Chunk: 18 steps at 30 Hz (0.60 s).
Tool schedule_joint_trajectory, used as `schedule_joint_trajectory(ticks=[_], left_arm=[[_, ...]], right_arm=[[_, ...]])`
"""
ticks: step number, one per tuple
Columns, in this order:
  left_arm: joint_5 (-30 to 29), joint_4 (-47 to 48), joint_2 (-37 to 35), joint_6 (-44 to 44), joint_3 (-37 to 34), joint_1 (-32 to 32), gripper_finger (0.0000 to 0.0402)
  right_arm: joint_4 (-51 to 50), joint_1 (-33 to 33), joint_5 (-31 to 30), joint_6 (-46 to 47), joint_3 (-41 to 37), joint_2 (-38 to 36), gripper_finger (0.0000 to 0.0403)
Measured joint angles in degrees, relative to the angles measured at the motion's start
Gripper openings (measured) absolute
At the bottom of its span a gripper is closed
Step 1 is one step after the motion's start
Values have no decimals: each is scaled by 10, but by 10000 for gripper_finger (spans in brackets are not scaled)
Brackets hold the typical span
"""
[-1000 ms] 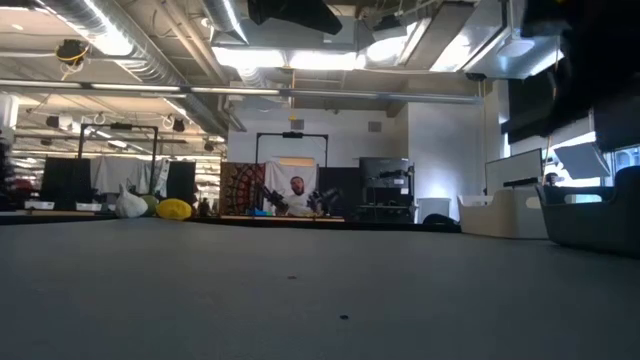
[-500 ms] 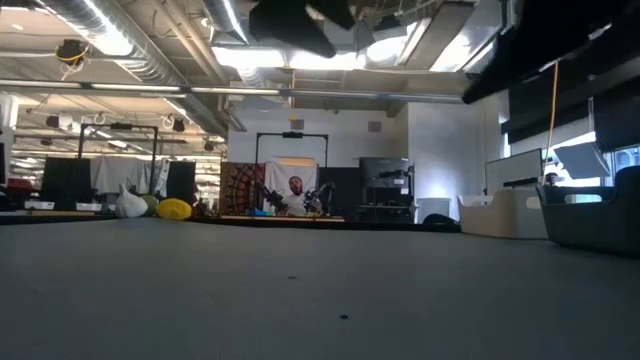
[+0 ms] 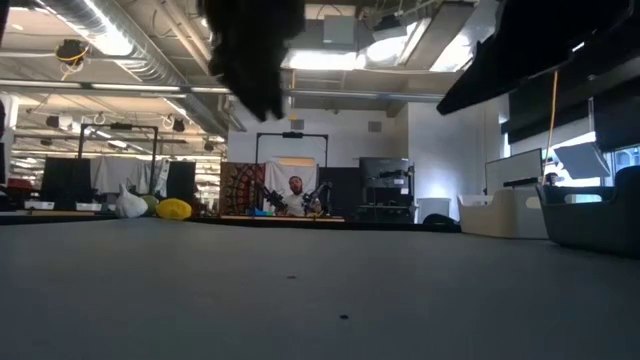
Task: Sort produce into baskets
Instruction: Put the white garlic into the white bin
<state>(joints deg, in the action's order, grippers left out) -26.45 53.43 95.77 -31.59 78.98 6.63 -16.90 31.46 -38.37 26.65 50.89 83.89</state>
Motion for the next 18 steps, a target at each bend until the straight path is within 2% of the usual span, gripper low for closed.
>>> schedule_joint_trajectory(ticks=[7,12,18], left_arm=[[-42,145,0,-34,0,-63,266],[-45,228,0,-43,0,-116,266],[-45,279,0,5,0,-183,266]], right_arm=[[31,0,0,-2,0,18,292],[31,0,0,-2,0,19,292],[34,0,0,-2,0,19,292]])
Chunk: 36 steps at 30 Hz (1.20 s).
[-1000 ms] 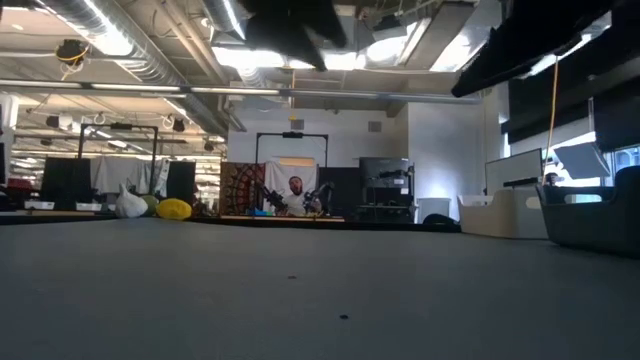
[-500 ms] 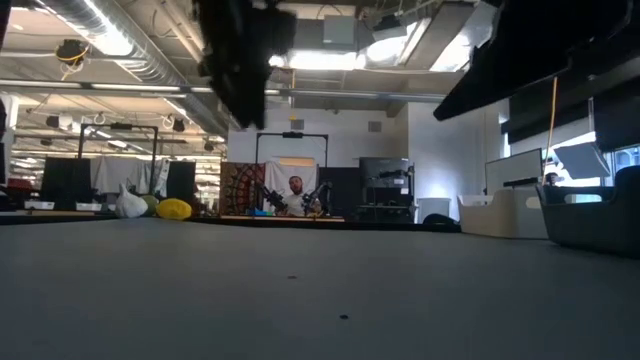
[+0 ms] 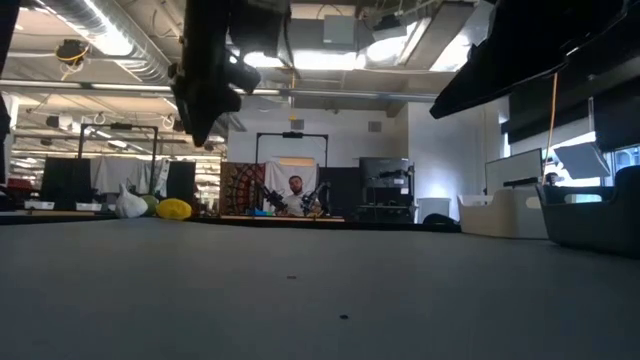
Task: Sort produce into baskets
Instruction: Put the white garlic into the white bin
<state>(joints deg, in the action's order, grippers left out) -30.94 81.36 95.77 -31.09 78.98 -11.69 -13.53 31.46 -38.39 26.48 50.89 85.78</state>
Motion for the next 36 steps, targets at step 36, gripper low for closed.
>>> schedule_joint_trajectory(ticks=[36], left_arm=[[-4,-25,23,182,-73,-371,266]], right_arm=[[-36,-1,-19,-2,0,0,292]])
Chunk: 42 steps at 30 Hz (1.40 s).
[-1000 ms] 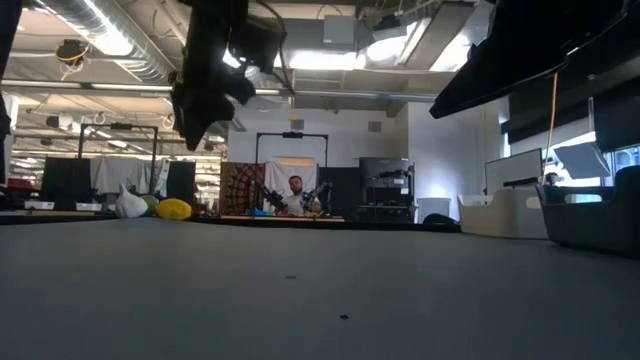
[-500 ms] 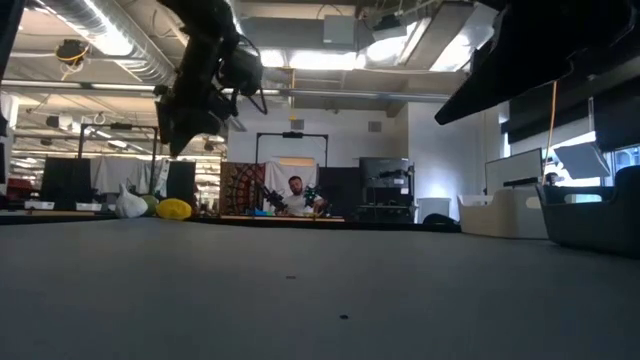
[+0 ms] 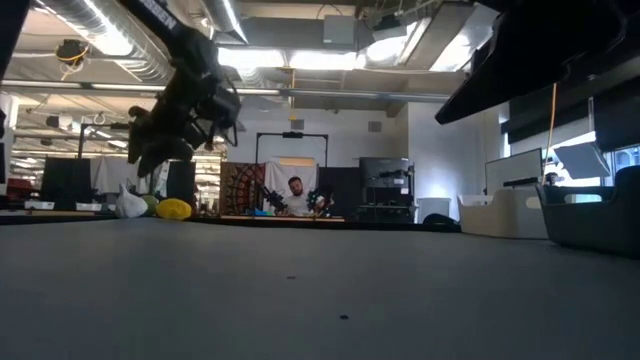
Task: Sort produce into baskets
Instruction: Put the white garlic into the white bin
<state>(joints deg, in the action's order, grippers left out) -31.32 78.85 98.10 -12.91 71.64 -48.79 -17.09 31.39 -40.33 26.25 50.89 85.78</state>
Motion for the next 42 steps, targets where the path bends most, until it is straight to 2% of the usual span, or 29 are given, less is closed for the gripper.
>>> schedule_joint_trajectory(ticks=[3,11,18,28,33,42], left_arm=[[-7,1,27,26,0,-4,266],[-73,5,105,84,1,-11,266],[-124,0,151,125,1,-26,266],[-129,0,182,163,3,-45,262],[-129,0,182,173,3,-45,216],[-129,3,182,180,3,-45,93]], right_arm=[[1,-8,1,-6,0,0,292],[-4,-31,51,-10,0,0,292],[-6,-33,54,-10,0,0,292],[-6,-33,49,-6,0,0,292],[-6,-37,49,-6,0,0,292],[-6,-37,51,-5,0,0,292]])
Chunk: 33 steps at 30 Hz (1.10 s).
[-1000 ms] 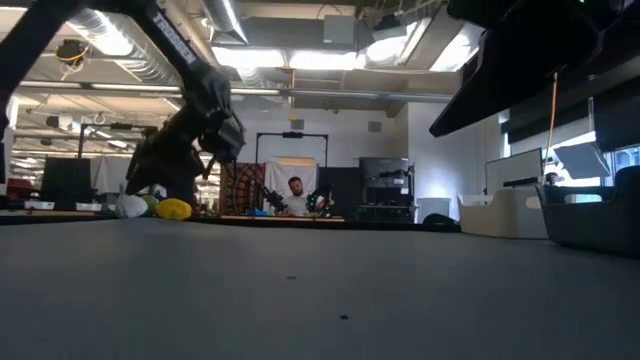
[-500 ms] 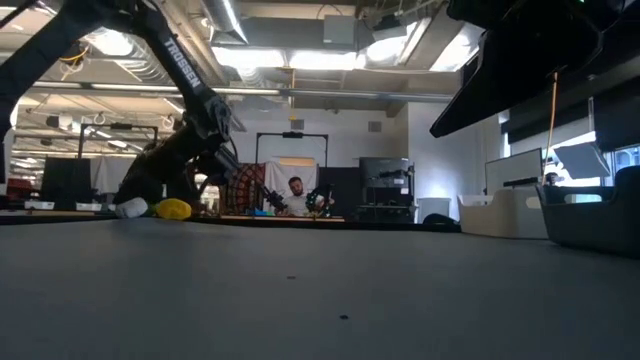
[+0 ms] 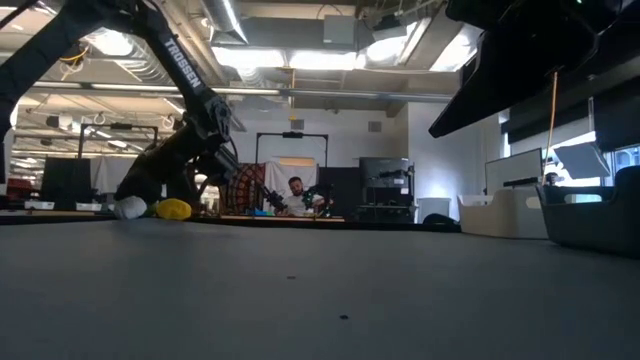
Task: Sort produce into baskets
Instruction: Put the white garlic into the white bin
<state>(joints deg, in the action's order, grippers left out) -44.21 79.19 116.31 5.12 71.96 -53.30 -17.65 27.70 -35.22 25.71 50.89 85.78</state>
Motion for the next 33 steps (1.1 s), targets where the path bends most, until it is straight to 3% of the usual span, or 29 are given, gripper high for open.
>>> schedule_joint_trajectory(ticks=[8,17,21,27,33], left_arm=[[0,7,-13,4,0,13,9],[2,27,-88,-10,0,86,6],[7,27,-146,-21,1,148,13],[61,24,-227,-67,1,248,13],[84,-7,-275,-122,1,352,17]], right_arm=[[0,0,1,0,0,0,292],[3,0,2,0,0,0,292],[-1,0,29,0,0,-4,292],[-20,1,67,2,0,-31,292],[-35,1,94,2,0,-58,292]])
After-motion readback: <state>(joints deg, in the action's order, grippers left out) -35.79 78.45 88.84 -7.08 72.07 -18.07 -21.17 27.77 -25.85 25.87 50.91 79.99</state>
